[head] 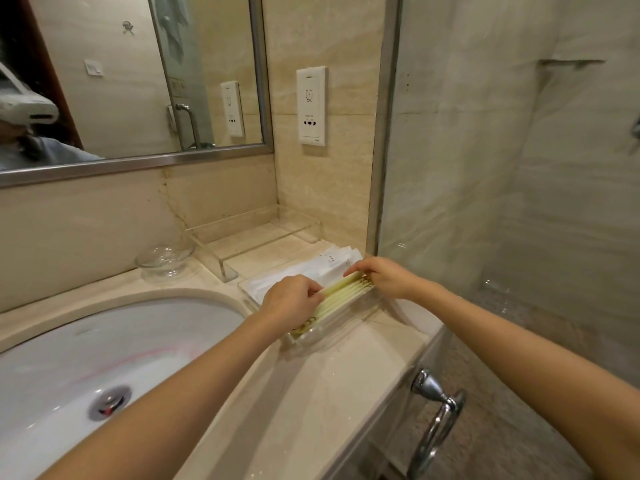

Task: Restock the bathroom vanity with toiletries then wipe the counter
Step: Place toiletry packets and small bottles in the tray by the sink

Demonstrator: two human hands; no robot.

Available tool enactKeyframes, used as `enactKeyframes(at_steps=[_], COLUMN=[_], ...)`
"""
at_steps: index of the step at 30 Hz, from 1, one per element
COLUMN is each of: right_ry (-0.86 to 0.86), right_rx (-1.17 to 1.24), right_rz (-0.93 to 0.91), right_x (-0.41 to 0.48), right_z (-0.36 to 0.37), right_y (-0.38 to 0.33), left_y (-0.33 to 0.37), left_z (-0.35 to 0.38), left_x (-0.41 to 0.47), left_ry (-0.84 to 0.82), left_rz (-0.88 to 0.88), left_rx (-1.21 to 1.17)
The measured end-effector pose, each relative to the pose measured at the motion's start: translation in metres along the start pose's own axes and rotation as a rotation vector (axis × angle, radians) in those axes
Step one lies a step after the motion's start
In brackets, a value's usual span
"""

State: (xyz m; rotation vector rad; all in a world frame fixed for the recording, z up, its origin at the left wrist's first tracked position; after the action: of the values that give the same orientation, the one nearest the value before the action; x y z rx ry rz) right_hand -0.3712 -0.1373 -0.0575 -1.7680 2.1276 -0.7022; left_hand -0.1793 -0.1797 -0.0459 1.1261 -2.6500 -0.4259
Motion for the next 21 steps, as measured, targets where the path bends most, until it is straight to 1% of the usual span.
enactKeyframes(at_steps=[5,11,14,17,21], right_ry=[-0.042,-0.053,-0.004,0.033,0.079], right_rx=[0.021,0.017,-0.004,-0.021,0.016], right_rz=[-0.008,0.047,0.107,0.122,0.118], right_x=[-0.001,-0.003,0.007,0.012,0.012], right_z=[0.006,0.009,0.013,0.014,0.013], right_y=[-0.005,-0.011,-0.009,-0.010,-0.010], left_y=[0.000,-0.004,-0.005,-0.004,-0.003], left_z=[0.000,0.002,0.003,0.004,0.003], left_x=[-0.010,-0.019,-0.020,-0.020,-0.019], left_ry=[0.025,0.066,0.067,0.084,0.124], left_rz=[0.044,0.039,0.018,-0.001,-0.021], left_rx=[0.105,0.018,0.006,-0.003,0.001])
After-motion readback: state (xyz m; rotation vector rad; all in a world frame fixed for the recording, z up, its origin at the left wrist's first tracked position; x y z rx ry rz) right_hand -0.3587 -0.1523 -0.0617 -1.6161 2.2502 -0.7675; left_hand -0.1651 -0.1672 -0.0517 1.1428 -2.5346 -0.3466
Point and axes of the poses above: each hand's wrist, its own x-axis towards the middle knuckle, its own z-axis out of the palm, y = z × x, the point moved 4 cm from there along x, towards the middle knuckle, and after that the axes turned 6 degrees about x, right-handed, at the moved point
